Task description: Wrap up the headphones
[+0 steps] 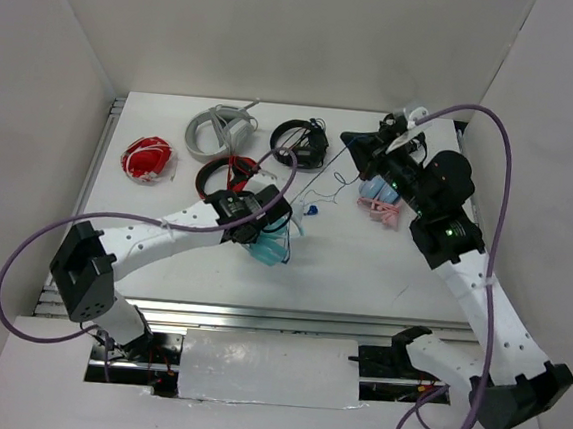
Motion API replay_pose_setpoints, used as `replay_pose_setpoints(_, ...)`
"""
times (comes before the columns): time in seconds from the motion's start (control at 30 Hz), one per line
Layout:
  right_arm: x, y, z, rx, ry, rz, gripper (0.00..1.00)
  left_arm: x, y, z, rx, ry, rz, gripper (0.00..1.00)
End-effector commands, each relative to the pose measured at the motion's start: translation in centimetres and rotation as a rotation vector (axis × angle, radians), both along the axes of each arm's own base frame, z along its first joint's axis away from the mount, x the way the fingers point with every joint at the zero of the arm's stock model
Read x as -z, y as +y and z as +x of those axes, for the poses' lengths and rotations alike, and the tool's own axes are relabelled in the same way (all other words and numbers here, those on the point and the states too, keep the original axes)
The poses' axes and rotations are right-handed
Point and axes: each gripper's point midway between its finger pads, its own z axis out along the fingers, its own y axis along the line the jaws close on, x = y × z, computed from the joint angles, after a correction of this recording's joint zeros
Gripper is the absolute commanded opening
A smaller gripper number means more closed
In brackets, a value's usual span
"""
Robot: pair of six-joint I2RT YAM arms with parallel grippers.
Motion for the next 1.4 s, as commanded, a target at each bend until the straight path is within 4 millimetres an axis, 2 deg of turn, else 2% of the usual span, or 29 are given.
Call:
replay_pose_setpoints(0.0, -2.1, 0.3, -3.6, -0.031, -0.029, -0.015, 0.00, -2.2, 1.6, 3.6, -0.179, -0.086, -0.041, 0.00)
replay_pose_setpoints(0.03, -1.4, 1.4, -4.8, -0.079, -0.005, -0.018, 0.00, -2.2, 2.1, 4.2, -0.207, -0.082, -0.045, 0.00)
replay_pose_setpoints(0.1, -2.1, 1.6, -7.1, -0.107, -0.031, 0.003, 0.00, -3.0, 3.9, 6.8, -0.308, -0.100, -0.067, 0.00)
replay_pose_setpoints(0.13, -1.2, 2.0, -7.6, -0.123, -0.012, 0.005, 0.00, -3.2, 4.6, 7.4, -0.336, -0.094, -0.064, 0.00)
replay_pose_setpoints(0.17, -1.1, 2.7, -8.9, -0.163, -0.015, 0.008, 0.00, -3.6, 6.3, 8.6, -0.409, -0.105, -0.069, 0.00)
replay_pose_setpoints(0.23, -0.6, 3.0, -10.6, -0.197, -0.001, 0.012, 0.00, -4.6, 7.4, 10.3, -0.461, -0.114, -0.065, 0.00)
replay_pose_setpoints(0.27, -0.1, 3.7, -11.8, -0.237, 0.008, 0.002, 0.00, -5.0, 9.0, 11.3, -0.517, -0.119, -0.071, 0.00)
replay_pose_setpoints(0.37, 1.4, 4.5, -13.8, -0.281, 0.045, -0.001, 0.00, -7.4, 10.5, 14.4, -0.584, -0.165, -0.120, 0.00)
replay_pose_setpoints(0.4, 3.0, 4.9, -13.9, -0.282, 0.097, 0.002, 0.00, -8.1, 10.8, 15.0, -0.592, -0.178, -0.143, 0.00)
replay_pose_setpoints(0.43, 3.6, 4.5, -13.5, -0.234, 0.114, 0.012, 0.00, -8.7, 10.9, 15.4, -0.594, -0.182, -0.165, 0.00)
replay_pose_setpoints(0.47, 4.4, 4.5, -13.4, -0.213, 0.133, 0.015, 0.00, -10.3, 11.5, 16.2, -0.583, -0.212, -0.200, 0.00)
replay_pose_setpoints(0.5, 6.2, 5.0, -13.6, -0.210, 0.178, 0.015, 0.00, -10.9, 11.1, 16.5, -0.561, -0.209, -0.251, 0.00)
replay_pose_setpoints(0.53, 7.2, 4.6, -12.8, -0.150, 0.201, 0.018, 0.00, -11.7, 11.3, 16.8, -0.551, -0.223, -0.280, 0.00)
replay_pose_setpoints(0.57, 8.1, 4.5, -12.7, -0.129, 0.222, 0.013, 0.00, -13.6, 11.8, 17.1, -0.526, -0.263, -0.317, 0.00)
replay_pose_setpoints(0.63, 10.3, 4.2, -12.2, -0.081, 0.288, 0.016, 0.00, -15.5, 11.9, 17.2, -0.484, -0.287, -0.383, 0.00)
replay_pose_setpoints(0.67, 10.9, 4.1, -12.0, -0.071, 0.312, 0.025, 0.00, -17.4, 13.0, 17.0, -0.481, -0.329, -0.406, 0.00)
replay_pose_setpoints(0.7, 12.4, 4.1, -11.6, -0.061, 0.338, 0.023, 0.00, -18.2, 13.0, 16.9, -0.461, -0.334, -0.442, 0.00)
replay_pose_setpoints(0.73, 12.9, 4.1, -11.5, -0.063, 0.350, 0.029, 0.00, -19.1, 13.9, 16.9, -0.460, -0.350, -0.455, 0.00)
replay_pose_setpoints(0.77, 13.5, 5.0, -11.9, -0.121, 0.377, 0.034, 0.00, -20.8, 14.2, 16.5, -0.448, -0.384, -0.484, 0.00)
replay_pose_setpoints(0.83, 14.9, 5.6, -11.6, -0.162, 0.397, 0.042, 0.00, -23.0, 14.4, 16.2, -0.413, -0.418, -0.542, 0.00)
replay_pose_setpoints(0.87, 15.9, 6.8, -12.0, -0.228, 0.413, 0.043, 0.00, -23.3, 14.0, 16.0, -0.387, -0.413, -0.569, 0.00)
replay_pose_setpoints(0.97, 18.2, 8.6, -11.5, -0.303, 0.448, 0.030, 0.00, -25.1, 13.6, 15.6, -0.336, -0.446, -0.619, 0.00)
replay_pose_setpoints(1.07, 19.1, 9.6, -10.3, -0.321, 0.447, 0.021, 0.00, -26.0, 12.4, 14.6, -0.272, -0.442, -0.670, 0.00)
replay_pose_setpoints(1.1, 20.4, 10.1, -9.5, -0.318, 0.469, 0.000, 0.00, -26.4, 11.9, 14.5, -0.248, -0.449, -0.689, 0.00)
replay_pose_setpoints(1.17, 20.1, 10.5, -8.2, -0.329, 0.458, 0.017, 0.00, -26.9, 10.9, 13.3, -0.188, -0.448, -0.727, 0.00)
replay_pose_setpoints(1.2, 21.4, 10.9, -7.4, -0.324, 0.487, 0.003, 0.00, -26.9, 10.4, 13.2, -0.166, -0.454, -0.741, 0.00)
replay_pose_setpoints(1.27, 21.2, 10.7, -5.5, -0.297, 0.488, 0.040, 0.00, -28.1, 9.7, 11.8, -0.112, -0.475, -0.766, 0.00)
replay_pose_setpoints(1.3, 22.5, 11.0, -4.8, -0.306, 0.519, 0.028, 0.00, -28.6, 9.2, 10.8, -0.084, -0.485, -0.770, 0.00)
replay_pose_setpoints(1.37, 22.3, 10.4, -2.9, -0.270, 0.512, 0.048, 0.00, -29.3, 8.3, 9.8, -0.031, -0.496, -0.786, 0.00)
